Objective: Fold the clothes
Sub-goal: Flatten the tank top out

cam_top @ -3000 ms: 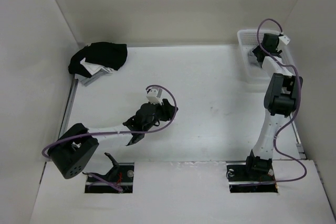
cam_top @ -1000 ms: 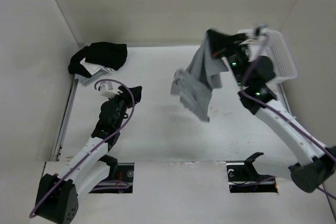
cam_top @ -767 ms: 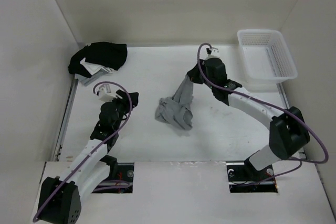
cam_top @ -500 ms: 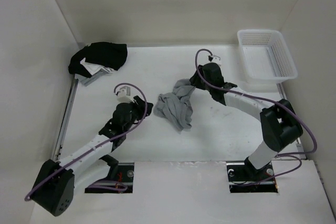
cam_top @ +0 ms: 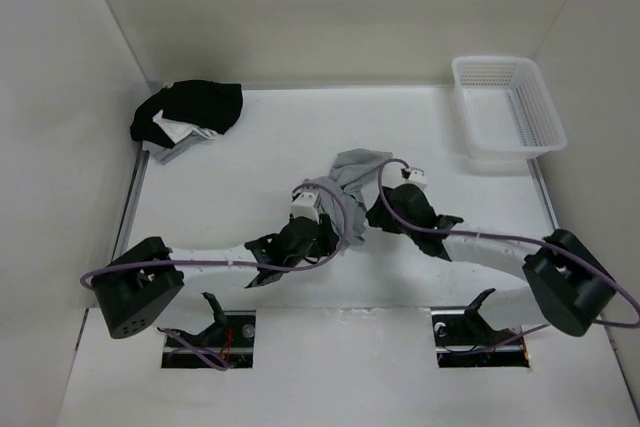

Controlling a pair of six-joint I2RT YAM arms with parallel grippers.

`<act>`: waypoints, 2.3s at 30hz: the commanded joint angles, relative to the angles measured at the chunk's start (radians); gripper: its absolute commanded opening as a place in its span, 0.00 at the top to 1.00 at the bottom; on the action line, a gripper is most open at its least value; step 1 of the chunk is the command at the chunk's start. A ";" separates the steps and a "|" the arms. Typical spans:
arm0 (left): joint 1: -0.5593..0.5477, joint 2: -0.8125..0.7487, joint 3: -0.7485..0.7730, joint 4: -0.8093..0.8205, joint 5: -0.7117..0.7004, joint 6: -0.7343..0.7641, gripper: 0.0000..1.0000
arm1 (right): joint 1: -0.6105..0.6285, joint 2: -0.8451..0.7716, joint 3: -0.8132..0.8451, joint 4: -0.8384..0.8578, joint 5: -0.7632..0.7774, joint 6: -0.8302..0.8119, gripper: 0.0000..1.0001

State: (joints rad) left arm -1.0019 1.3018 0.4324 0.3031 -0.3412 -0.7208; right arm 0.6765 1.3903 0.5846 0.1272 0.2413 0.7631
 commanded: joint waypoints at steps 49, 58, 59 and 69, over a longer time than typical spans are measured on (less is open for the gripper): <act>0.585 -0.849 0.499 -0.438 0.251 -0.020 0.94 | 0.137 -0.665 0.779 -0.348 0.145 -0.360 1.00; 0.673 -0.624 0.394 -0.240 0.310 -0.120 0.94 | -0.110 -0.404 0.758 -0.223 -0.074 -0.269 1.00; 0.677 -0.607 0.394 -0.228 0.317 -0.120 0.94 | -0.136 -0.369 0.764 -0.204 -0.103 -0.249 1.00; 0.439 -0.426 0.085 -0.136 0.136 -0.020 0.86 | -0.278 0.088 0.981 -0.196 -0.289 -0.228 0.99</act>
State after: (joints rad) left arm -0.4786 0.8108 0.6071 0.0902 -0.1154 -0.7959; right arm 0.4236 1.3796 1.4559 -0.1455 0.0448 0.5205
